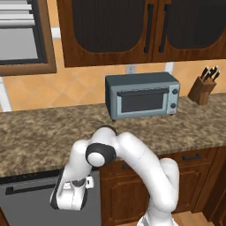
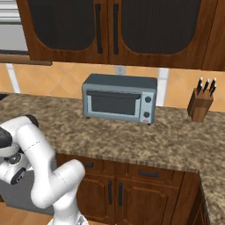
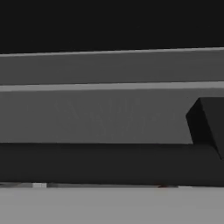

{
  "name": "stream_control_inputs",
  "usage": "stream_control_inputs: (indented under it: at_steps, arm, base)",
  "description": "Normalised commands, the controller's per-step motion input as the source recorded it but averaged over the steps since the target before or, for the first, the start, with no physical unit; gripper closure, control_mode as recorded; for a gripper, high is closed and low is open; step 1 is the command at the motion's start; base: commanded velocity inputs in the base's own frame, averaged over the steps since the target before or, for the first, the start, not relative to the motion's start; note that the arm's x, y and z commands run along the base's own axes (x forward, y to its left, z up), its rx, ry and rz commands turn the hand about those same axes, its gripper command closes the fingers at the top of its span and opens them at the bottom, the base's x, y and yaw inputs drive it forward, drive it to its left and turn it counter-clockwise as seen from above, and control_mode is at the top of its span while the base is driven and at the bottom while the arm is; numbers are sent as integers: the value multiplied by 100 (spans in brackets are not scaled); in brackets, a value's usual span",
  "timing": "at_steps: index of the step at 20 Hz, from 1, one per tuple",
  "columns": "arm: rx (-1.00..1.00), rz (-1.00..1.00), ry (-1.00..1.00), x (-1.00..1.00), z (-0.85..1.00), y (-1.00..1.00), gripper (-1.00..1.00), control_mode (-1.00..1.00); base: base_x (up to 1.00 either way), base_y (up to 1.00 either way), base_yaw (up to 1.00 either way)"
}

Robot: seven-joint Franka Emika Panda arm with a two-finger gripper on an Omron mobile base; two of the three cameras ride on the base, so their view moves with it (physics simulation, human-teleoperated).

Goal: Pick up the cup and bowl from the counter, place them in the dishwasher, and close the dishwasher door.

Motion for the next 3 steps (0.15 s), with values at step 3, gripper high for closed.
stream_control_inputs:
  at_steps: [3]
  arm:
    - [-5,0,-100,100,-20,51,-100,-100]
  base:
    - [0,0,0]
